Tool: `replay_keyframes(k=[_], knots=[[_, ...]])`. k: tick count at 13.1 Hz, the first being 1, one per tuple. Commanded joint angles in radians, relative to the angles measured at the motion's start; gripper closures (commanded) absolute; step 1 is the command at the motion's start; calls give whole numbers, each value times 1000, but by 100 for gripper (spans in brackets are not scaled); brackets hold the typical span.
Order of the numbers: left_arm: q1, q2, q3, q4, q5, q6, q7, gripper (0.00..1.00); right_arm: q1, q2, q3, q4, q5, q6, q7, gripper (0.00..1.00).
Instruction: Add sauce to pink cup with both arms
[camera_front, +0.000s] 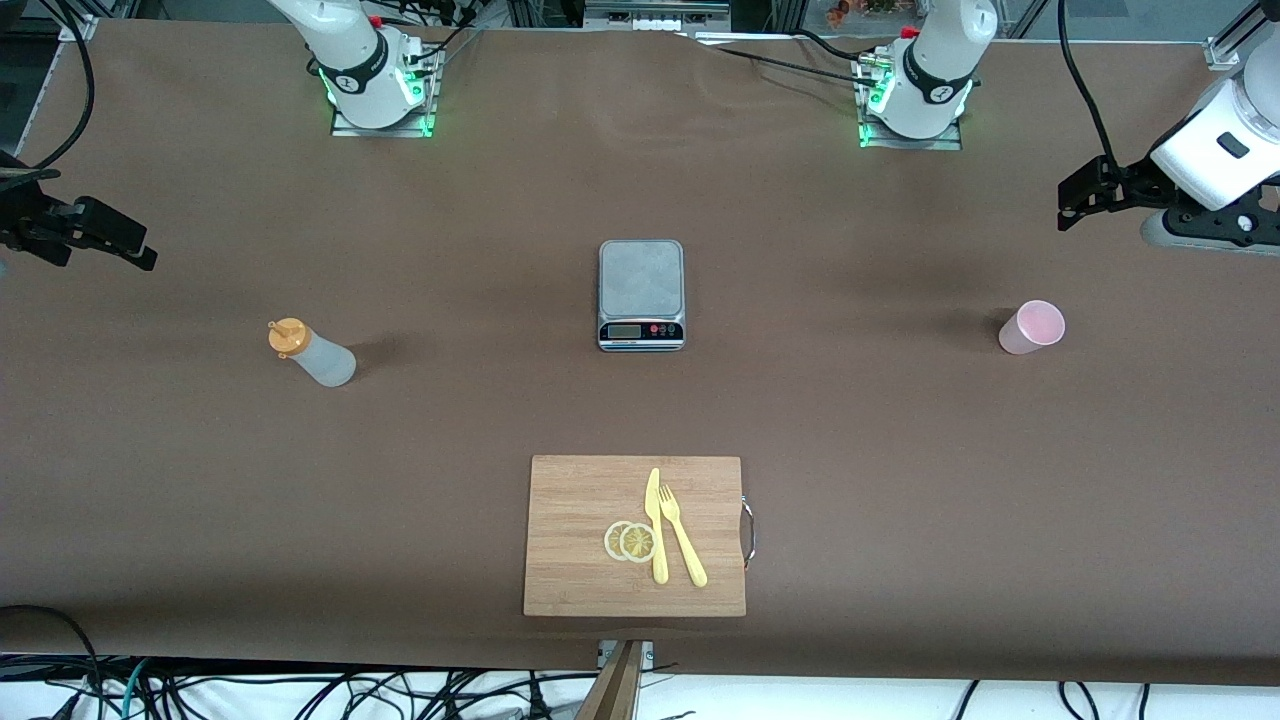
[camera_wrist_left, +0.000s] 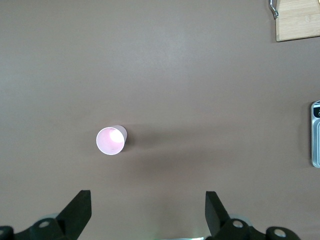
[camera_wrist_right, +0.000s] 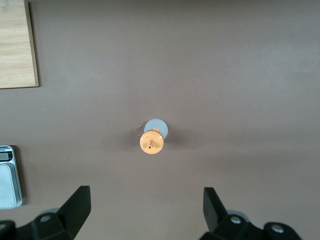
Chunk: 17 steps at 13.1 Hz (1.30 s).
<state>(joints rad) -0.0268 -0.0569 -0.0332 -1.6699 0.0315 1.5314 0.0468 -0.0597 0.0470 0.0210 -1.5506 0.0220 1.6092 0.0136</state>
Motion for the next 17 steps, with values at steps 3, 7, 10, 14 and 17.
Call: replay_keyframes(k=[3,7,10,14,17], knots=[[11,14,1,30,-33,-17,27,0,-2,-7,0,-2,3,-2,-1,0],[24,17,1,30,-61,-20,27,0,-2,-7,0,-2,3,-5,-1,0],[24,17,1,30,-61,-22,27,0,-3,-7,-1,-2,3,-6,-1,0],[24,17,-2,30,-59,-28,10,0,-3,-7,-1,-2,3,-5,-1,0],[25,16,-1,30,-59,-30,13,0,-3,-6,-1,-2,3,-6,-3,0]])
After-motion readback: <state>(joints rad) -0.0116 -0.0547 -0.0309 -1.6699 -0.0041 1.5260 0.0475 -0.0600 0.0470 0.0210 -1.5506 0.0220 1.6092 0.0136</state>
